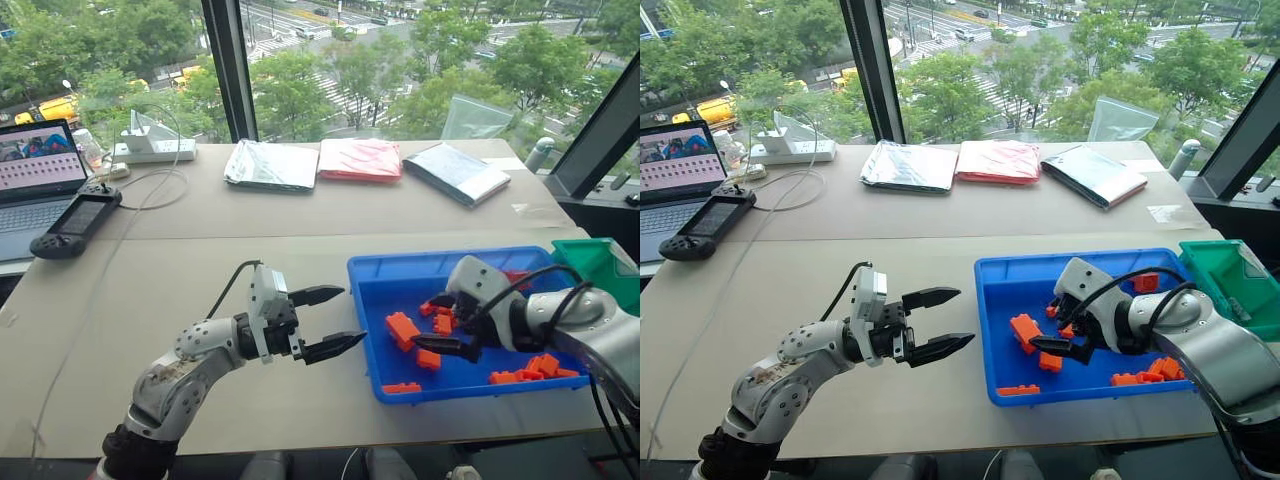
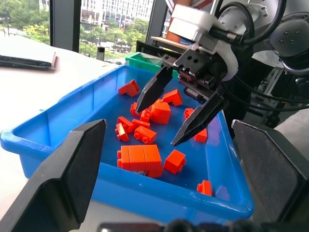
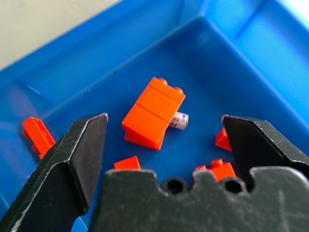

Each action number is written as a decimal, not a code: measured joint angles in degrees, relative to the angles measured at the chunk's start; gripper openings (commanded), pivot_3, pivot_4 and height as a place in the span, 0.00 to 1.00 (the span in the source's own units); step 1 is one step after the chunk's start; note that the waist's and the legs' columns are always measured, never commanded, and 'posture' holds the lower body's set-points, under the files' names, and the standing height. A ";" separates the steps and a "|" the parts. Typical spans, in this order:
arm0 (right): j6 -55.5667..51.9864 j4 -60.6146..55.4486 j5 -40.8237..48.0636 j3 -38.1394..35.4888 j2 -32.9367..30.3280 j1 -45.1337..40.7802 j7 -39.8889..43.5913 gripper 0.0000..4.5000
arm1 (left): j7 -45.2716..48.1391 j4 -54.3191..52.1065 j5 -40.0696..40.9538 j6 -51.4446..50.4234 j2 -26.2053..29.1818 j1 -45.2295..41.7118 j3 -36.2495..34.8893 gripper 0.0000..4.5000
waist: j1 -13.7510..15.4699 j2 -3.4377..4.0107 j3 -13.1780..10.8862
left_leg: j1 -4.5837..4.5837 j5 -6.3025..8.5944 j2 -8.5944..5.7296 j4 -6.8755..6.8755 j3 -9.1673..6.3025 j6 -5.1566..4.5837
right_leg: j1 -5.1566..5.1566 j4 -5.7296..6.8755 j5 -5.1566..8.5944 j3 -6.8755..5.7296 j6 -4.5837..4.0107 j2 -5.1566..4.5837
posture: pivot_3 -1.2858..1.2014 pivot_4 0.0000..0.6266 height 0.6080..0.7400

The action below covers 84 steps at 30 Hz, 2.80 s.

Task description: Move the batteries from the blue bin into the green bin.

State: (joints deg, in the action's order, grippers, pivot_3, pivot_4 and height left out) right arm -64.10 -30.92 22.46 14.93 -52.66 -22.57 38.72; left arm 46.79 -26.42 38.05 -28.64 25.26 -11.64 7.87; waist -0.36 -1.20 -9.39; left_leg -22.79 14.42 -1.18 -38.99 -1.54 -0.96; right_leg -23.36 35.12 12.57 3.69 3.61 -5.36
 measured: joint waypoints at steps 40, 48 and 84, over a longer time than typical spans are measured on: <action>3.23 14.15 -9.15 -11.96 -4.95 -2.31 -6.84 0.41 | -0.58 -0.01 0.01 -0.10 -0.01 -0.73 0.00 1.00 | -0.29 0.00 0.00 | -0.01 0.00 -0.01 0.04 0.06 0.00 | -0.04 0.00 0.00 -0.01 -0.01 0.07 | 0.52 0.24 1.00; 5.05 14.06 -8.00 -15.67 -2.03 -3.71 -5.13 0.99 | -0.64 -0.02 0.00 -0.10 0.00 -0.71 0.02 1.00 | -0.43 0.00 0.00 | -0.02 0.00 0.01 0.04 0.04 0.00 | -0.04 0.01 0.00 0.02 -0.01 0.09 | 0.52 0.24 1.00; -0.01 9.59 -3.33 0.51 7.29 -3.36 -0.40 0.99 | -1.58 -0.09 0.00 -0.23 -0.55 -0.88 0.11 1.00 | -0.35 -0.01 0.01 | 0.08 0.00 0.00 0.02 0.00 0.00 | 0.04 0.03 0.00 -0.01 -0.01 0.09 | 0.52 0.24 1.00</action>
State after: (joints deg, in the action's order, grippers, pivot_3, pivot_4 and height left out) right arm -64.10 -21.33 19.13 15.44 -45.38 -25.93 38.32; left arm 45.22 -26.51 38.05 -28.87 24.72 -12.51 7.98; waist -0.71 -1.21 -9.38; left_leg -22.70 14.41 -1.18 -38.97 -1.54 -0.95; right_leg -23.32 35.15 12.57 3.68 3.59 -5.27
